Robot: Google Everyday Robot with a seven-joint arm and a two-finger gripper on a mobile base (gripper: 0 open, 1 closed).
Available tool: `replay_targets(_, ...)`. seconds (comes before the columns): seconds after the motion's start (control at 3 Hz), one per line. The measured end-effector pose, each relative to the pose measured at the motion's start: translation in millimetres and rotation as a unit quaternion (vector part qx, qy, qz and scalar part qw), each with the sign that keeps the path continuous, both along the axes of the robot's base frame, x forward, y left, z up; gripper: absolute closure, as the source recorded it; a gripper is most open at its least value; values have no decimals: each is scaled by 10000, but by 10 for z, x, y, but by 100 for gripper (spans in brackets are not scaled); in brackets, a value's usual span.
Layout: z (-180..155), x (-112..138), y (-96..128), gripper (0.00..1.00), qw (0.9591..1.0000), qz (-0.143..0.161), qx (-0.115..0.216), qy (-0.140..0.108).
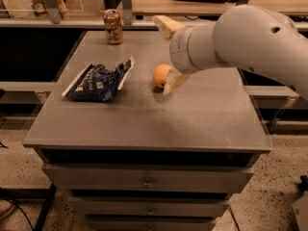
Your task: Move blue chip bag near orange can
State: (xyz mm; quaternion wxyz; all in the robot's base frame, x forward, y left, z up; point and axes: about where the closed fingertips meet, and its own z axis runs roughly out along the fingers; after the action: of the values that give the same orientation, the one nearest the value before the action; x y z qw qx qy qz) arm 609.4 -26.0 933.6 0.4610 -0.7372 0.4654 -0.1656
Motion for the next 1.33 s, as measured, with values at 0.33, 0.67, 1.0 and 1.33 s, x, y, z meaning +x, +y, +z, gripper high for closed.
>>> replay_targets(0.33, -103, -30, 185, 0, 9998, 101, -157, -102)
replay_targets(0.67, -162, -25, 340, 0, 9995, 280, -130, -98)
replay_targets(1.0, -184, 20, 490, 0, 9984, 561, 45, -52)
replay_targets(1.33, -208, 51, 626, 0, 9963, 848, 126, -11)
